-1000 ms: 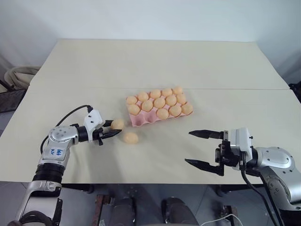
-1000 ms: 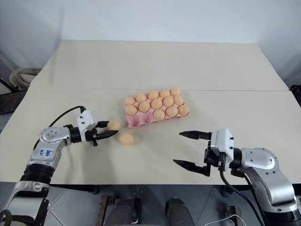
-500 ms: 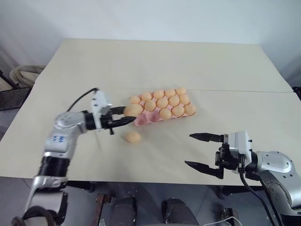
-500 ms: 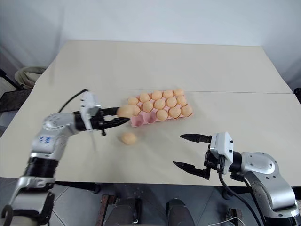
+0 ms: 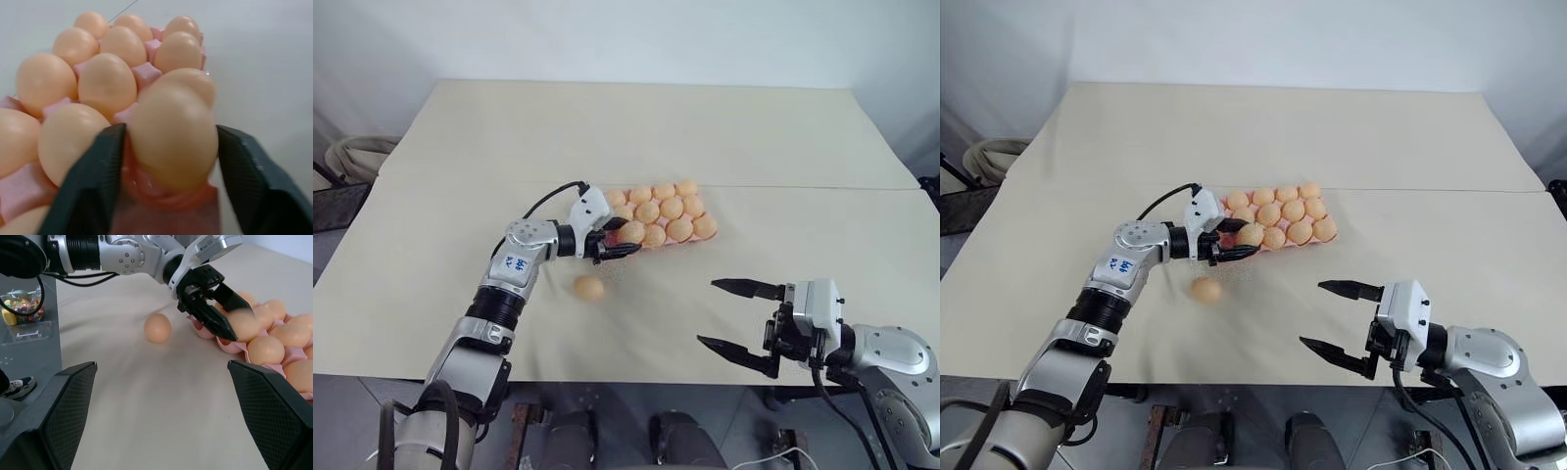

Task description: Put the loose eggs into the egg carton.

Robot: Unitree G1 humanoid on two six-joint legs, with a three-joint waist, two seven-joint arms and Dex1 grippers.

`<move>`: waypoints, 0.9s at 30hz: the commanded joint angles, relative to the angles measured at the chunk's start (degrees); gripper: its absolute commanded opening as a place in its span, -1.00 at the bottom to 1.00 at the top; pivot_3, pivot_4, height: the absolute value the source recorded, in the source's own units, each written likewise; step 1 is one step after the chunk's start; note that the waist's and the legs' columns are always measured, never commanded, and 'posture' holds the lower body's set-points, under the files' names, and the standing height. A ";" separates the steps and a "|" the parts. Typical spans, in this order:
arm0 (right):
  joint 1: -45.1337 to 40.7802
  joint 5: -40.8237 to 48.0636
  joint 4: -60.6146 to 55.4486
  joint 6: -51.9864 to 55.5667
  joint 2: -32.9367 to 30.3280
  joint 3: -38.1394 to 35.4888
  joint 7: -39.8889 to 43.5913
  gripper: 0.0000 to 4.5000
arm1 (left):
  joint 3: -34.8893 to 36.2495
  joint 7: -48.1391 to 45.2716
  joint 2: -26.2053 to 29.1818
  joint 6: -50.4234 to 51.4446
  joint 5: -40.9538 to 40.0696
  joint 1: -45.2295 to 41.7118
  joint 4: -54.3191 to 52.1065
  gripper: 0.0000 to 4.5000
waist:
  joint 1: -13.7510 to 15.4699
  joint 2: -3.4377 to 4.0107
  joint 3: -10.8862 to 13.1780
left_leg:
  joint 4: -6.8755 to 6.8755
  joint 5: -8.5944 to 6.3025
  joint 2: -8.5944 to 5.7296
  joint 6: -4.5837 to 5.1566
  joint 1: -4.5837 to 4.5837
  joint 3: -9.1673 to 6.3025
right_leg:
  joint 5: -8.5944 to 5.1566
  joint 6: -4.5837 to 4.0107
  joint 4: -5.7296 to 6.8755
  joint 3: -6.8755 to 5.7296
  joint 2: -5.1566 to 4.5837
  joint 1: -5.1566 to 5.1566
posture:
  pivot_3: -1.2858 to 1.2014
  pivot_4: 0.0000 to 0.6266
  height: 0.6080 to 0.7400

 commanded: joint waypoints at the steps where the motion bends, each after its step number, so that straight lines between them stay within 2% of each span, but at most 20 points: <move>1: -0.08 0.75 -0.87 -0.85 0.23 -0.64 0.01 1.00 | 3.83 -2.58 2.50 2.20 -4.14 1.75 -7.76 0.66 | -0.06 0.00 0.00 | 0.00 0.00 0.00 -0.01 0.02 -0.01 | 0.00 -0.01 0.02 0.00 0.00 0.00 | 0.03 -0.52 1.00; 7: -1.49 0.46 1.10 -1.63 0.54 0.75 1.18 1.00 | 9.96 -7.46 11.16 6.10 -10.12 10.44 -18.62 0.66 | -0.33 0.01 0.00 | -0.17 0.07 0.06 -0.12 0.12 -0.05 | 0.01 -0.07 0.03 -0.02 0.03 0.00 | 0.03 -0.52 1.00; 11: -2.16 0.51 2.27 -2.18 0.50 1.28 2.54 1.00 | 15.75 -13.08 17.66 0.93 -12.79 20.84 -22.27 0.99 | -0.17 0.02 0.00 | -0.15 0.03 0.04 -0.06 0.11 -0.13 | 0.00 -0.08 -0.09 -0.10 -0.05 0.08 | 0.03 -0.52 1.00; 15: -2.42 0.47 3.19 -3.04 0.25 1.39 4.01 1.00 | 18.20 -15.94 21.71 -4.87 -11.81 27.79 -21.63 0.99 | 0.04 0.02 0.01 | -0.16 0.01 0.01 -0.02 0.08 -0.28 | -0.01 -0.12 -0.21 -0.25 -0.15 0.15 | 0.03 -0.52 1.00; 20: -2.77 0.29 4.38 -3.86 0.09 1.17 5.17 1.00 | 19.39 -15.67 23.34 -7.65 -11.55 30.83 -20.47 0.99 | 0.02 0.04 0.01 | -0.25 0.00 0.00 -0.03 0.08 -0.36 | 0.00 -0.25 -0.34 -0.34 -0.23 0.20 | 0.03 -0.52 1.00; 27: -2.86 0.53 5.15 -4.33 -0.47 0.30 6.25 1.00 | 12.99 -13.68 22.07 -3.53 -9.31 28.07 -25.35 0.99 | -0.09 0.05 0.01 | -0.53 -0.01 0.00 -0.05 0.04 -0.36 | -0.02 -0.29 -0.50 -0.37 -0.23 0.11 | 0.03 -0.52 1.00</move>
